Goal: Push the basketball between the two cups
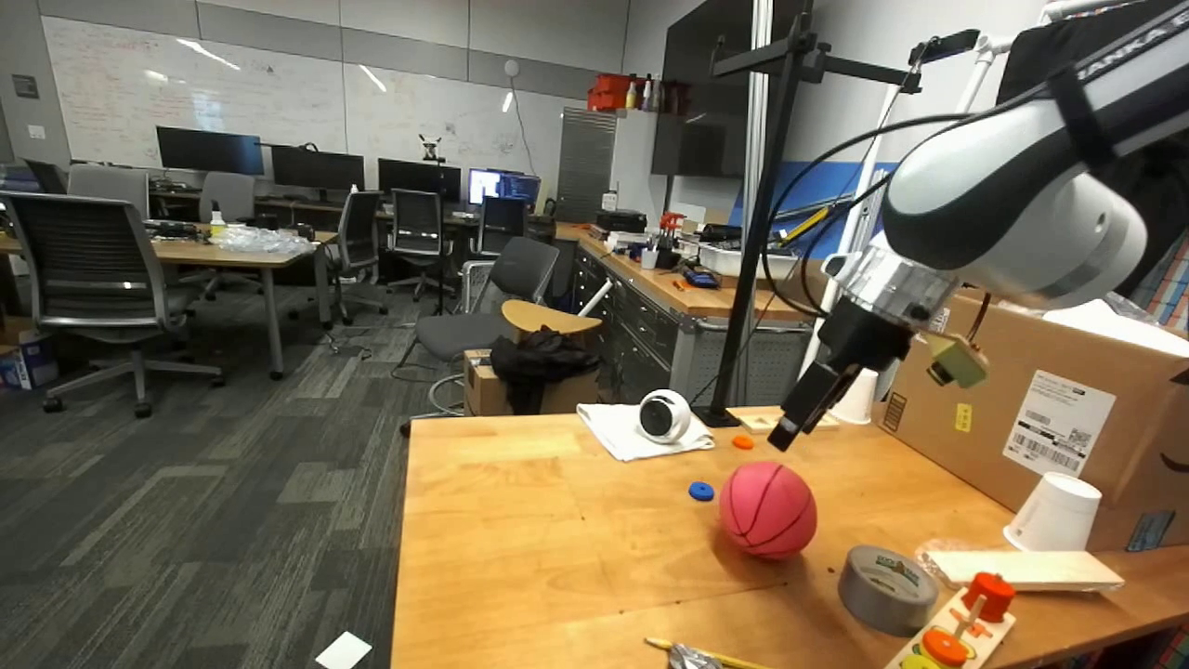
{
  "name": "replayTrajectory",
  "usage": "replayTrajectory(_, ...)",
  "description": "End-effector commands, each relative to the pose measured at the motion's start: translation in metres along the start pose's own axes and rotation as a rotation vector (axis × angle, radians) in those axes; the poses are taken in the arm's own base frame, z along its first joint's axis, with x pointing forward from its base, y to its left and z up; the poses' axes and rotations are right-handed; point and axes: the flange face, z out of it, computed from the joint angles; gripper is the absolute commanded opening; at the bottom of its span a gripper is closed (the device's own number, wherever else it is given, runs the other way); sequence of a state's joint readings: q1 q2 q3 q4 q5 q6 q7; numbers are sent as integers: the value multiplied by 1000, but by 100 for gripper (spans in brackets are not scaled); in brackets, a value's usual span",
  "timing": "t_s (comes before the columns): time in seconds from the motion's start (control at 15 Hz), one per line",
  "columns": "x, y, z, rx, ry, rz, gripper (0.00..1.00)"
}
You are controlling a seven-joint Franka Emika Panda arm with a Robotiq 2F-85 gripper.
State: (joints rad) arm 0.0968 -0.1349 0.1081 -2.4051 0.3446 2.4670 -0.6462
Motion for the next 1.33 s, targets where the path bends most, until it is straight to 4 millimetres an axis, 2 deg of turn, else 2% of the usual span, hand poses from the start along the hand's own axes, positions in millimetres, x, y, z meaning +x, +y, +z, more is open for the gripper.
replayTrajectory(0.0, 10, -40, -60, -198, -16, -90, 100)
replayTrajectory(0.07, 11, -53, -61, -255, -16, -122, 100)
replayTrajectory(0.2, 12, -86, -50, -297, -13, -137, 100)
replayTrajectory(0.53, 13, -162, 23, -167, -57, -92, 100)
replayTrajectory(0.8, 17, -205, 75, -47, -92, -112, 100)
replayTrajectory(1.0, 16, -222, 112, 33, -132, -108, 100)
replayTrajectory(1.13, 15, -222, 135, 81, -156, -88, 100)
replayTrajectory(1.27, 13, -212, 153, 113, -177, -67, 100)
